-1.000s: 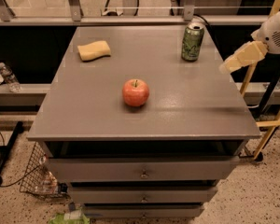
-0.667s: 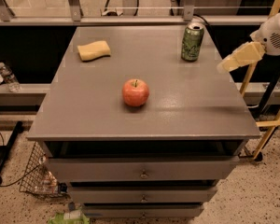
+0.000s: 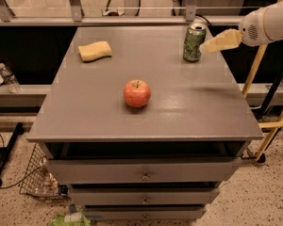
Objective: Move green can near apple
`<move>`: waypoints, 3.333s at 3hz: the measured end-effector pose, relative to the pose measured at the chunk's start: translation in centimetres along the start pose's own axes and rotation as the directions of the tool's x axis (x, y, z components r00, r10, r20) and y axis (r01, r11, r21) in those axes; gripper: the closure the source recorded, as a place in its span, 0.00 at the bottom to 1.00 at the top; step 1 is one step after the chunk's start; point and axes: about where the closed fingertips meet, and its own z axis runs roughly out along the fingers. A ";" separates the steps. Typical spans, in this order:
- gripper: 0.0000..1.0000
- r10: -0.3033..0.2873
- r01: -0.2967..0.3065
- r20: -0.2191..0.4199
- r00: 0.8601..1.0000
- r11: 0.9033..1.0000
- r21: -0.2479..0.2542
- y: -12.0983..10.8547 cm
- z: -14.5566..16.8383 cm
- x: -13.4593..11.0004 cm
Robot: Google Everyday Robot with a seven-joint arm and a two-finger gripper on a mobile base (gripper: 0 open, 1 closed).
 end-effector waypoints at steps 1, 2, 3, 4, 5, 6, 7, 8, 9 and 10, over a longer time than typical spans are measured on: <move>0.00 0.018 -0.019 0.039 0.999 0.999 0.036 -1.0 2.7 -2.0; 0.00 0.029 -0.031 0.055 0.998 0.999 0.033 -1.0 5.5 -3.6; 0.00 0.026 -0.026 0.050 0.998 1.000 0.001 0.0 7.9 -4.6; 0.18 0.030 -0.029 0.030 0.999 0.999 -0.039 0.8 9.9 -4.8; 0.42 0.032 -0.030 0.018 0.999 0.997 -0.073 1.5 11.1 -4.7; 0.65 0.010 -0.008 0.023 1.000 0.996 -0.088 1.7 10.6 -4.9; 0.88 -0.047 0.055 0.068 0.997 0.991 -0.121 2.5 7.3 -5.8; 1.00 -0.161 0.178 0.110 0.981 0.970 -0.164 4.6 2.8 -6.4; 1.00 -0.232 0.259 0.138 0.963 0.936 -0.237 8.0 -0.3 -6.0; 1.00 -0.224 0.270 0.171 0.959 0.903 -0.334 11.6 -1.7 -4.9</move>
Offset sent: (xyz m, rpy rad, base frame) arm 0.0869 0.0477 -0.0016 0.0578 -0.0556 -0.0472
